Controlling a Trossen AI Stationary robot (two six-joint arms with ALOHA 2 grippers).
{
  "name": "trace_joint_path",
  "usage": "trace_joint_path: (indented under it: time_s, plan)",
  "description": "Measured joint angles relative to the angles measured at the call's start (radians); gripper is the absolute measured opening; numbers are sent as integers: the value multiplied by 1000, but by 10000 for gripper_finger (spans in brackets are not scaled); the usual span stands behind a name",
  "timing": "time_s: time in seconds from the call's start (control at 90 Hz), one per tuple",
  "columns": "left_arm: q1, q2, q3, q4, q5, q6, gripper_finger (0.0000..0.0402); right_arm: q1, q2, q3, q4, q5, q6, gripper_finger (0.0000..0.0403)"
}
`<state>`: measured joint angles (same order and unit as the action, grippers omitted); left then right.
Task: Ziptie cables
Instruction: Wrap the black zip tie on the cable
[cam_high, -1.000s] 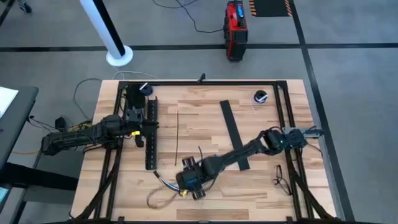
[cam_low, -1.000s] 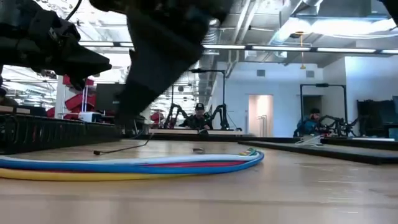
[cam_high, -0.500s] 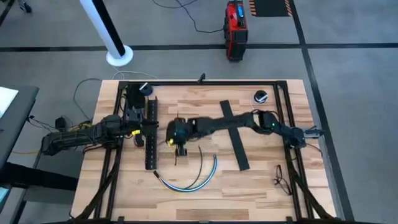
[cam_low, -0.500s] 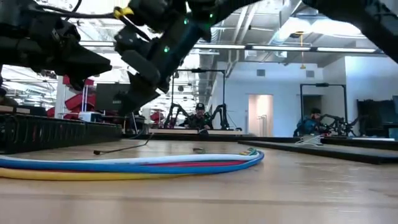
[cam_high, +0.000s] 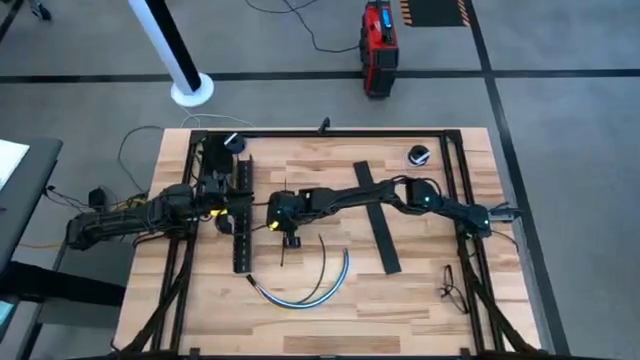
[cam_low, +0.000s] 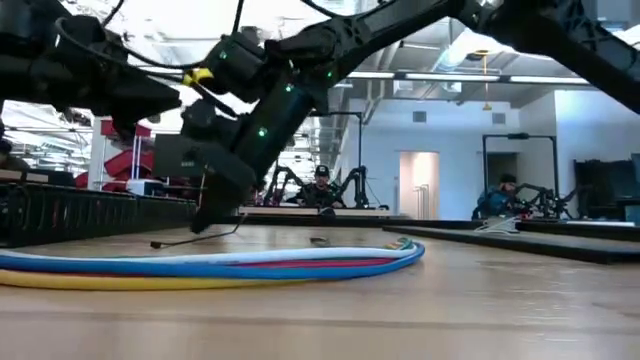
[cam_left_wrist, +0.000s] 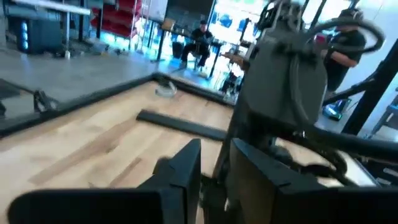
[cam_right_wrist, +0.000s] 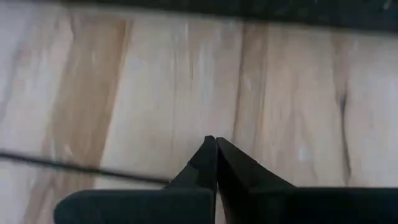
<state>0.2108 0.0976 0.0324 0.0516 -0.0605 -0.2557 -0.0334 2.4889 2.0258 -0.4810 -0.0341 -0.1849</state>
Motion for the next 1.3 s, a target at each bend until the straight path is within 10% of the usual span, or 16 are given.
trace_joint_path:
  time_s: [1.3]
  plan:
    - [0, 1, 6, -49, -58, 25, 82, 26, -30, -1, -316, 29, -49, 0]
